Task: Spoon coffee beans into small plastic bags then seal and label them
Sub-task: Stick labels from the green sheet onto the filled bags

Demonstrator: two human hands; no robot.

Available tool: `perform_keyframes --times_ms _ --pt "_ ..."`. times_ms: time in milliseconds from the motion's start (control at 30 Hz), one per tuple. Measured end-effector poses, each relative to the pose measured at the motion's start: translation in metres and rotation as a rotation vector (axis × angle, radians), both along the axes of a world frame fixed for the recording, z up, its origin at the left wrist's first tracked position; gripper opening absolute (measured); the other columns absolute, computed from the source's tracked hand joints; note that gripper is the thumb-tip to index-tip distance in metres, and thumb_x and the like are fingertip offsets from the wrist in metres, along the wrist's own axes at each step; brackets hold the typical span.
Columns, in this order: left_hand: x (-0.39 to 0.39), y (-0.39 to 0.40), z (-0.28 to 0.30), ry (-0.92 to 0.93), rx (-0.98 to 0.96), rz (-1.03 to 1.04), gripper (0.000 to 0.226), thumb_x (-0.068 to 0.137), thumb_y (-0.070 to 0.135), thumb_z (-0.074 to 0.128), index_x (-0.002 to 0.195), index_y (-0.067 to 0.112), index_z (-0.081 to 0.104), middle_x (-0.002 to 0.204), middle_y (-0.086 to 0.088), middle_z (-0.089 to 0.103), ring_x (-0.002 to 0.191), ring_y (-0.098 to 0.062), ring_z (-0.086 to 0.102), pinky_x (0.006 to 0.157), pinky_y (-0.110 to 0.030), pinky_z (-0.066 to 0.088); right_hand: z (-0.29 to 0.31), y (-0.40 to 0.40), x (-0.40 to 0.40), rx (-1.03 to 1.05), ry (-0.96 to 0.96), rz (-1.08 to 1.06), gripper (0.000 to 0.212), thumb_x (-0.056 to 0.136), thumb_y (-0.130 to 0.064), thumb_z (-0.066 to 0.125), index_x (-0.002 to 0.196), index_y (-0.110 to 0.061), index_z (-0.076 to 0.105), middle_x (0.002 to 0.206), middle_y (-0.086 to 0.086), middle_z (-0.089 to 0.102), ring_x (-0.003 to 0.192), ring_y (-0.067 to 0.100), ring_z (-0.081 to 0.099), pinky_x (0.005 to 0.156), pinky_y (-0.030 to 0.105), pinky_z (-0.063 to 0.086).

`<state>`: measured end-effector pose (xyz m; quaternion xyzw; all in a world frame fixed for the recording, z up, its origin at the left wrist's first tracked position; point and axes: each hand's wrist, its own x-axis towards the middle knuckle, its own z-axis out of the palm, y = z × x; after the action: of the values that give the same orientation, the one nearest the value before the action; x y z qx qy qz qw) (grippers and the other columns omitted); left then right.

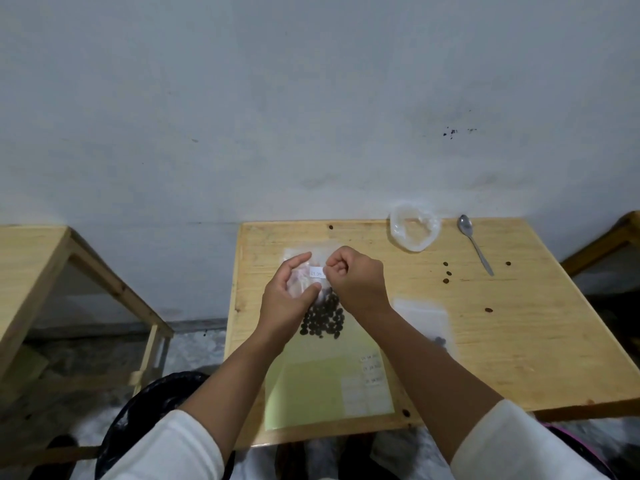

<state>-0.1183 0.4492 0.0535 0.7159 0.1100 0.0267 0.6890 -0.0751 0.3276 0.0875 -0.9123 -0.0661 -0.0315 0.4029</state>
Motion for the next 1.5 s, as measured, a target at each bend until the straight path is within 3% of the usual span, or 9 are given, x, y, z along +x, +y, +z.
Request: perform_keyframes --times_ms 133,300,467,633,833,1067,1300,1400,1500 --pt "0.001 -0.002 0.008 -0.007 0.020 0.069 0.027 0.085 0.029 0.067 0.107 0.043 0.060 0.115 0.024 0.058 0.109 0.008 0.049 0.089 -0.016 0.038 0.000 0.003 0.001 -0.031 -0.073 0.047 0.005 0.079 -0.007 0.061 0.076 -0.010 0.063 0.061 -0.008 0.052 0.060 0.009 0.048 0.054 0.012 0.033" --pt "0.007 -0.002 0.011 0.006 0.029 0.164 0.022 0.090 0.023 0.061 0.098 0.043 0.063 0.103 0.026 0.062 0.103 0.004 0.055 0.090 -0.024 0.045 -0.005 0.007 -0.003 -0.061 -0.220 0.059 0.008 0.077 -0.004 0.062 0.084 -0.006 0.065 0.078 0.003 0.058 0.075 0.016 0.051 0.066 0.023 0.037" --pt "0.012 -0.002 0.015 0.017 0.032 0.216 0.021 0.092 0.020 0.058 0.102 0.038 0.063 0.102 0.020 0.064 0.103 -0.004 0.058 0.087 -0.024 0.049 -0.015 0.010 -0.015 -0.267 -0.555 0.132 0.023 0.079 0.003 0.060 0.096 -0.006 0.071 0.067 0.008 0.049 0.061 0.020 0.046 0.052 0.022 0.036" --pt "0.009 -0.002 0.017 0.012 0.036 0.223 0.021 0.093 0.019 0.057 0.105 0.036 0.063 0.107 0.012 0.064 0.087 0.009 0.059 0.062 -0.003 0.044 -0.024 0.007 -0.017 -0.302 -0.497 0.112 0.034 0.070 0.014 0.064 0.099 -0.003 0.070 0.066 0.008 0.048 0.060 0.022 0.045 0.049 0.022 0.033" --pt "0.007 0.000 0.012 0.035 0.023 0.236 0.023 0.092 0.021 0.058 0.109 0.035 0.065 0.109 0.009 0.066 0.061 0.012 0.057 0.059 -0.007 0.045 -0.025 0.005 -0.019 -0.277 -0.484 0.116 0.031 0.073 0.014 0.054 0.096 0.001 0.070 0.066 0.009 0.048 0.059 0.024 0.045 0.043 0.028 0.041" --pt "0.009 0.002 0.014 0.023 0.029 0.211 0.026 0.089 0.017 0.062 0.100 0.041 0.063 0.099 0.023 0.064 0.102 0.005 0.058 0.077 -0.014 0.045 -0.027 0.006 -0.015 -0.233 -0.529 0.020 0.033 0.086 -0.009 0.041 0.094 0.002 0.071 0.065 0.006 0.042 0.061 0.020 0.040 0.045 0.024 0.032" --pt "0.025 0.006 0.005 0.041 -0.001 0.292 0.023 0.093 0.021 0.054 0.100 0.041 0.064 0.108 -0.009 0.068 0.108 -0.038 0.058 0.091 -0.050 0.048 -0.030 -0.009 -0.024 0.000 -0.136 0.154 0.038 0.085 -0.017 0.061 0.124 -0.018 0.060 0.090 0.009 0.055 0.080 0.015 0.050 0.072 0.014 0.037" --pt "0.037 0.011 0.001 0.050 0.005 0.292 0.023 0.094 0.020 0.054 0.105 0.038 0.062 0.114 -0.011 0.065 0.105 -0.038 0.059 0.088 -0.045 0.050 -0.033 -0.011 -0.024 0.109 0.036 0.122 0.046 0.080 -0.012 0.070 0.123 -0.023 0.060 0.089 0.000 0.060 0.075 0.009 0.053 0.070 0.004 0.038" --pt "0.047 0.012 -0.009 0.089 0.042 0.252 0.026 0.090 0.021 0.059 0.108 0.040 0.059 0.115 0.000 0.063 0.099 -0.020 0.061 0.090 -0.040 0.051 -0.040 -0.011 -0.011 0.257 0.171 -0.009 0.044 0.079 -0.009 0.070 0.119 -0.029 0.063 0.092 -0.008 0.064 0.072 -0.006 0.055 0.067 -0.001 0.041"
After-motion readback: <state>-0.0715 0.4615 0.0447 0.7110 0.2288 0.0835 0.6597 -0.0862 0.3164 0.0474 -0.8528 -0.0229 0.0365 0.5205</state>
